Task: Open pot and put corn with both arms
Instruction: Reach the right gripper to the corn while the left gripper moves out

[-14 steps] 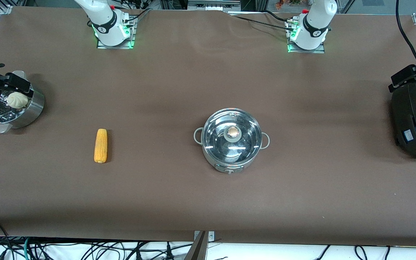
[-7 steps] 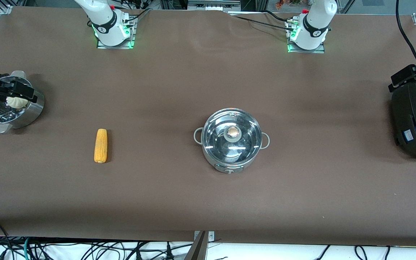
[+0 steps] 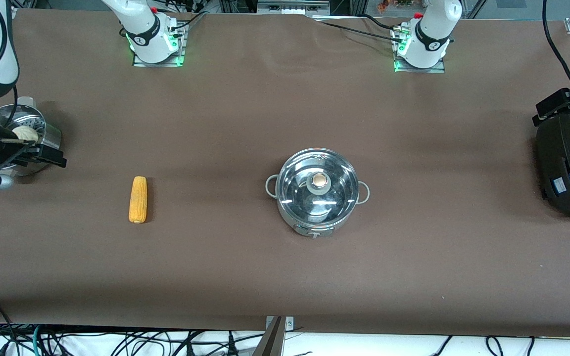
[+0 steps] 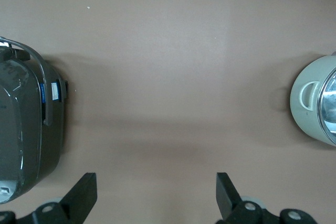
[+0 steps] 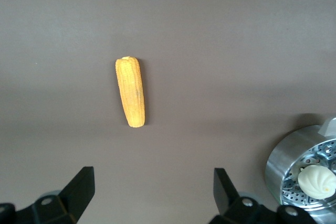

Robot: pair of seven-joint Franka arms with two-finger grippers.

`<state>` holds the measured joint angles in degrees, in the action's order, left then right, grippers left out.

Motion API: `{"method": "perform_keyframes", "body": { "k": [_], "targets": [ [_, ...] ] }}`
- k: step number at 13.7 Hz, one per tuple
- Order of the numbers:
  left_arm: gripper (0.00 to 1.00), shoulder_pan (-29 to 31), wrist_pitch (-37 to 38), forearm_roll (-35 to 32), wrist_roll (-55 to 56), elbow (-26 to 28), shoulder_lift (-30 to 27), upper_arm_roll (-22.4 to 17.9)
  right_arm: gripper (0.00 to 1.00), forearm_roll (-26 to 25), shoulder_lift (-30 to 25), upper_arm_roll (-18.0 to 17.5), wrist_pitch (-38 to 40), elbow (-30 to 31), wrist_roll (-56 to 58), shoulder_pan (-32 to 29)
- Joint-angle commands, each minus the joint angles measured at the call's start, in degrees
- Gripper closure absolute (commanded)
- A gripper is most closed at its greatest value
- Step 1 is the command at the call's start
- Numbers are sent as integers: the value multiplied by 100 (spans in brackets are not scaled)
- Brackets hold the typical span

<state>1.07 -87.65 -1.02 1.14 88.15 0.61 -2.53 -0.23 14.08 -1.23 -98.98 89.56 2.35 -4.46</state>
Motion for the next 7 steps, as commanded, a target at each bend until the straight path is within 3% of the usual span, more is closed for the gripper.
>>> {"method": "perform_keyframes", "body": {
  "k": [1, 7],
  "targets": [
    [0, -1, 2, 199, -131, -105, 36, -20, 0, 67, 8, 0, -138, 61, -33, -11],
    [0, -54, 11, 182, -175, -114, 202, -11, 0, 15, 25, -35, -859, 440, 19, 15]
  ]
}}
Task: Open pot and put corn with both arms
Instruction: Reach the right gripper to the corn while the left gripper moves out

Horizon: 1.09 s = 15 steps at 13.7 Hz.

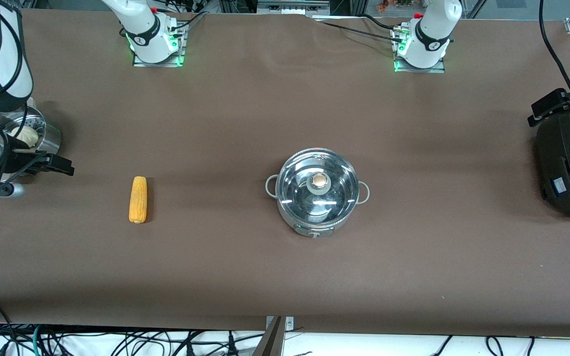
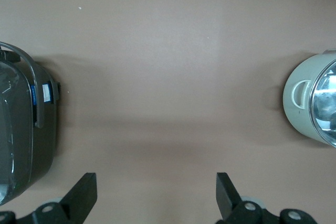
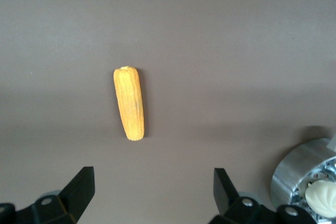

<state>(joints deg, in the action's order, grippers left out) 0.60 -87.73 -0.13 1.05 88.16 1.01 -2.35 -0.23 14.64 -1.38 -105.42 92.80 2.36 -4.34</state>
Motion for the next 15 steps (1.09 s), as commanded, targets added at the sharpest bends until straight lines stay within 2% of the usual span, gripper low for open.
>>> {"method": "perform_keyframes", "body": {
  "k": [1, 3, 4, 7, 10, 11, 13, 15],
  "targets": [
    [0, -24, 28, 92, -149, -115, 206, -37, 0, 15, -14, -11, -338, 116, 53, 3],
    [0, -16, 28, 74, -158, -80, 320, -37, 0, 6, 196, -20, -610, 116, 62, 3],
    [0, 28, 124, 118, -166, -141, 695, -46, 0, 15, 380, -20, -759, 125, 62, 12],
    [0, -24, 159, -231, -184, -63, 725, -11, 0, 41, 811, -37, -1155, 116, -16, 266],
    [0, -33, 186, -269, -166, -45, 725, 59, 0, 41, 1155, -29, -1314, 98, -104, 487],
    [0, -33, 221, -190, -193, -27, 699, 120, 0, 24, 1207, -29, -1314, 98, -174, 487],
    [0, -33, 204, 405, 95, -80, 725, 304, 0, 23, 1286, -29, -1332, 107, -228, 522],
    [0, -138, 38, 671, 1015, -97, 864, 541, 0, 41, 1400, -29, -1428, 107, -341, 566]
  ]
}}
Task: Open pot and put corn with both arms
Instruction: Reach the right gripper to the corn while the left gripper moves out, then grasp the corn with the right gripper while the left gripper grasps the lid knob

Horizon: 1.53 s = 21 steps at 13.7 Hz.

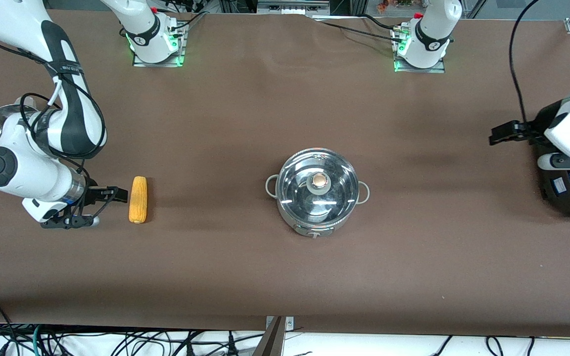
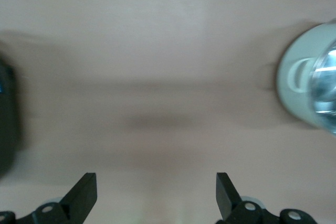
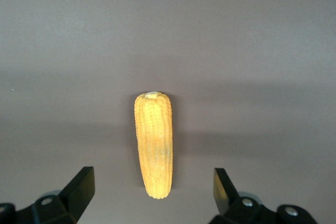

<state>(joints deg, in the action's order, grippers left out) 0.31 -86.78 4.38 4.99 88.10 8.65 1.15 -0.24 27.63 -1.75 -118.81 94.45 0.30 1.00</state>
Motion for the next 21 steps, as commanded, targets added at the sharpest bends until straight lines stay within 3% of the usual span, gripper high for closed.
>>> {"method": "perform_keyframes", "body": {
  "k": [1, 3, 5, 7, 10, 14, 17, 21],
  "targets": [
    [0, -180, -119, 204, 1087, -100, 180, 436, 0, 42, 198, 8, -203, -49, -197, 32],
    [0, -207, -399, 195, 1914, -100, 321, 955, 0, 50, 435, 8, -449, -49, -197, 32],
    [0, -539, -760, 204, 2644, -135, 557, 1133, 0, 50, 576, 8, -625, -32, -197, 23],
    [0, -917, -1234, 204, 3006, -275, 882, 1168, 0, 68, 646, 8, -774, 82, -206, 23],
    [0, -1506, -1394, 99, 3937, -898, 1558, 1151, 0, 77, 638, 8, -1458, 626, -197, 23],
    [0, -2165, -1761, -366, 4501, -1462, 2358, 1133, 0, 85, 647, -1, -1522, 829, -206, 23],
    [0, -2465, -2192, -806, 4721, -1498, 2798, 1142, 0, 86, 656, -1, -1548, 917, -206, 23],
    [0, -2527, -2466, -895, 4722, -1489, 3037, 1151, 0, 85, 673, -1, -1566, 988, -206, 67]
  ]
}}
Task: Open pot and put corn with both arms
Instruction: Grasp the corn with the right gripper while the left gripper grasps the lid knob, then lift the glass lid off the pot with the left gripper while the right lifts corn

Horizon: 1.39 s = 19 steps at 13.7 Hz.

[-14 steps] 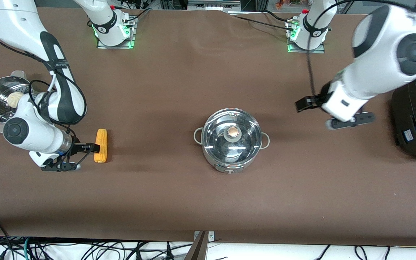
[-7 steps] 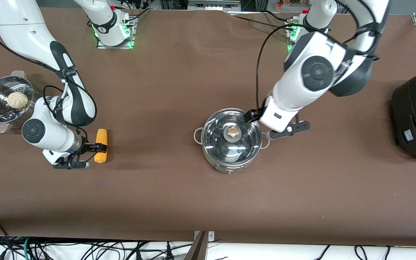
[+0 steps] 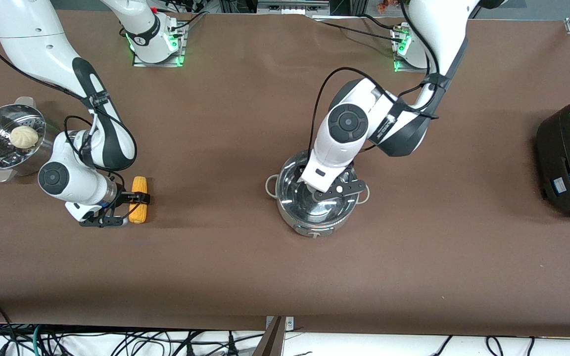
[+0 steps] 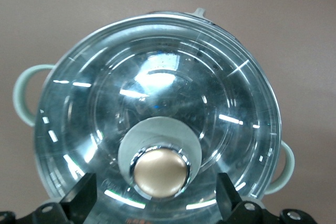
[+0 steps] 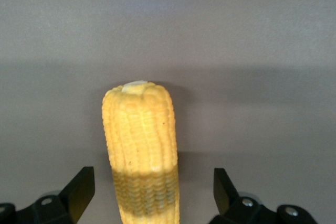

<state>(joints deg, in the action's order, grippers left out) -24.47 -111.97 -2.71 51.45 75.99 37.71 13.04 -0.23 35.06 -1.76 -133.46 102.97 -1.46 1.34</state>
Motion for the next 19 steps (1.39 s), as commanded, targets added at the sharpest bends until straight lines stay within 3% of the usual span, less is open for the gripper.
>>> {"method": "perform_keyframes", "body": {
  "k": [1, 2, 5, 7, 10, 13, 14, 19],
  "targets": [
    [0, -49, 43, -186, 67, -269, 140, -47, 0, 85, -43, 1, -101, 136, -30, 33],
    [0, -49, 43, -186, 50, -268, 157, -56, 2, 85, -8, 1, -118, 136, -30, 33],
    [7, -49, 43, -186, 6, -268, 201, -74, 55, 50, 27, 1, -145, 136, 31, 33],
    [17, -49, 43, -177, 6, -268, 201, -82, 79, 41, 36, 1, -92, 136, 66, 33],
    [51, -49, 43, -177, -12, -268, 210, -82, 80, 41, 27, 1, -74, 101, 58, 33],
    [95, -49, 43, -177, -12, -277, 201, -82, 80, 32, -8, 1, -74, 48, 66, 33],
    [100, -49, 43, -177, -3, -277, 201, -82, 80, 32, -52, 1, -74, 31, 75, 33],
    [100, -23, 209, -133, 41, -304, 9, -109, 79, 41, -315, -87, 662, -469, 31, 42]
  ]
}}
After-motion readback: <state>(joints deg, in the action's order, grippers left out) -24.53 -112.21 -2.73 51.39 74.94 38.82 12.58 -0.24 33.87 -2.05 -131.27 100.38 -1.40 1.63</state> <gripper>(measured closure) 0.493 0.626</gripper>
